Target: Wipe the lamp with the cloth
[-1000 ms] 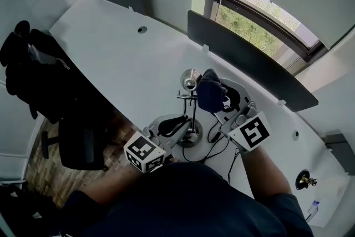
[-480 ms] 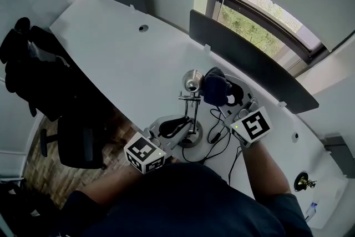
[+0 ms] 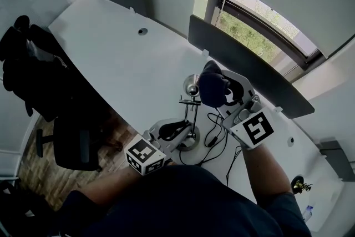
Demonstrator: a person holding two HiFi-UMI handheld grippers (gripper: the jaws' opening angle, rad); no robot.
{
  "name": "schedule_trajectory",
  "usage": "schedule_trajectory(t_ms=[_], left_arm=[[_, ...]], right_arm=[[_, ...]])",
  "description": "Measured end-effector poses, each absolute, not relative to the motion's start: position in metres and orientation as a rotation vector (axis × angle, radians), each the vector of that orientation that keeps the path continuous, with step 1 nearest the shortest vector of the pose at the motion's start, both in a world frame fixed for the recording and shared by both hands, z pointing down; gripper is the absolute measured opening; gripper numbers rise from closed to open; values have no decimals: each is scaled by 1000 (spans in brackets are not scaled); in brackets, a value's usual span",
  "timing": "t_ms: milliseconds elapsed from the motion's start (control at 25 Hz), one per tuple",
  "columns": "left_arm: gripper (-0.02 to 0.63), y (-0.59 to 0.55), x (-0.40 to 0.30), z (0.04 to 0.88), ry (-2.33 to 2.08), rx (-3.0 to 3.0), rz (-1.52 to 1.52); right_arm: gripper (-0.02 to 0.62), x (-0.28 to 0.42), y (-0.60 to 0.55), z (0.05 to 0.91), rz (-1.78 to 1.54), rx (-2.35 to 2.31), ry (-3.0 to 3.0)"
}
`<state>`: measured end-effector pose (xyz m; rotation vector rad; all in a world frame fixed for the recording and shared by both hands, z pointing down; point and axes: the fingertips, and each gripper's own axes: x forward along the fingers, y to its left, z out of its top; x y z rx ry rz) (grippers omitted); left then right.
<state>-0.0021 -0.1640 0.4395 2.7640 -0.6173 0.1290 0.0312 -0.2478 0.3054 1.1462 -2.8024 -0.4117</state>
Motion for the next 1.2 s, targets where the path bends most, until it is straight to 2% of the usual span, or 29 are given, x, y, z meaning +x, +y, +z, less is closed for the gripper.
schedule_trajectory(t_ms=[320, 800, 1200], left_arm=[[49, -164, -1, 440, -607, 2764, 133], [49, -163, -1, 440, -621, 2767, 144], [49, -164, -2, 441, -646, 2778, 167]], right_arm=[[129, 23, -265, 305, -503, 1091, -2749], [129, 47, -292, 349, -424, 1132, -2652], [129, 57, -261, 367, -291, 1203, -2689]])
